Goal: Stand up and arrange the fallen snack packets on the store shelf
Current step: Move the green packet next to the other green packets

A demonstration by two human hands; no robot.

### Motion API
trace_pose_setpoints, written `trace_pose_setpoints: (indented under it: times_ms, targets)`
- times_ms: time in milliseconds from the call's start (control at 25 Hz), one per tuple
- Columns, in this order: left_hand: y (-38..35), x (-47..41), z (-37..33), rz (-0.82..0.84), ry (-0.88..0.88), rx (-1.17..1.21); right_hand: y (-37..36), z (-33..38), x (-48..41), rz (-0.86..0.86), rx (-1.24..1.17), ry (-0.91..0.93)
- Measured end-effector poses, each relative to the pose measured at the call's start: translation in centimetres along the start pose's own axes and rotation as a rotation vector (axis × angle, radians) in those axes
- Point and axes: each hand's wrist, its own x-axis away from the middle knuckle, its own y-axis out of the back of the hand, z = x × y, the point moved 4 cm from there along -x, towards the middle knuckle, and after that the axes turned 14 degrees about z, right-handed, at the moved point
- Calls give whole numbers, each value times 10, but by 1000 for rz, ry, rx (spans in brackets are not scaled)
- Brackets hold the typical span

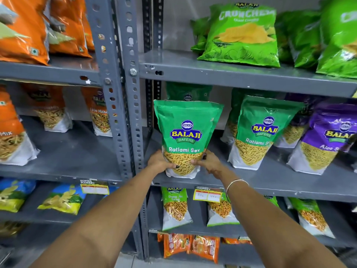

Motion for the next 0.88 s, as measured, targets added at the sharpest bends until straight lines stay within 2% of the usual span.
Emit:
trace_pose_setpoints:
  times_ms: [400, 880]
  targets:
    - [-1, 11, 0, 3, 20, -35, -2, -1, 9, 25, 47, -18]
    - [-5, 6, 2, 10, 1, -24, -5, -5, 6, 38, -80, 23]
